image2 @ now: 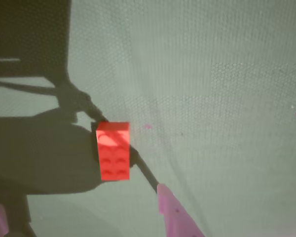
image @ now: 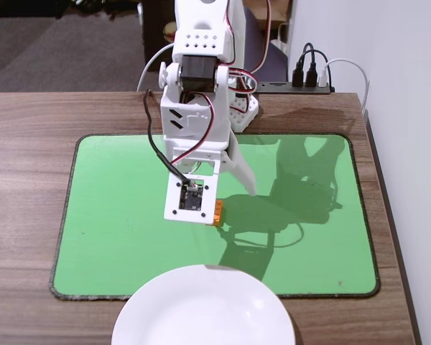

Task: Grasp a lego block and put it on the plate.

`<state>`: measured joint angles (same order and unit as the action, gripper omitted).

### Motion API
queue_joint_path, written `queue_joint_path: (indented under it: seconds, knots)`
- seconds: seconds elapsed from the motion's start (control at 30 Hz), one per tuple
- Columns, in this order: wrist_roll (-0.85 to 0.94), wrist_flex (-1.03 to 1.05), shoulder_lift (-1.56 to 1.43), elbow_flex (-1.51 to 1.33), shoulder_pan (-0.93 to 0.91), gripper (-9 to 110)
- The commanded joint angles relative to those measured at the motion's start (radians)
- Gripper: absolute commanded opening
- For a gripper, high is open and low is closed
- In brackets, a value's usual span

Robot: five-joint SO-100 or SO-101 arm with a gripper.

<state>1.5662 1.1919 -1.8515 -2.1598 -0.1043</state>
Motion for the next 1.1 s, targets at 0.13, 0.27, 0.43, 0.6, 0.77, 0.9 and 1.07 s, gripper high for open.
queue_joint_path:
  seconds: [0.13, 0.27, 0.43, 0.6, 0.77, 0.9, 1.07]
  knots:
    - [-0.014, -0.067, 0.06, 0.025, 0.015, 38]
    - [-0.029, -0.091, 0.084, 0.018, 0.032, 38]
    - [-0.046, -0.112, 0.101, 0.009, 0.058, 37]
    - [-0.048, -0.112, 0.104, -0.002, 0.08, 34]
    - [-0.054, -0.112, 0.095, -0.014, 0.086, 26]
    - [-0.054, -0.115, 0.089, -0.026, 0.077, 22]
    - [-0.058, -0.121, 0.08, -0.035, 0.069, 15]
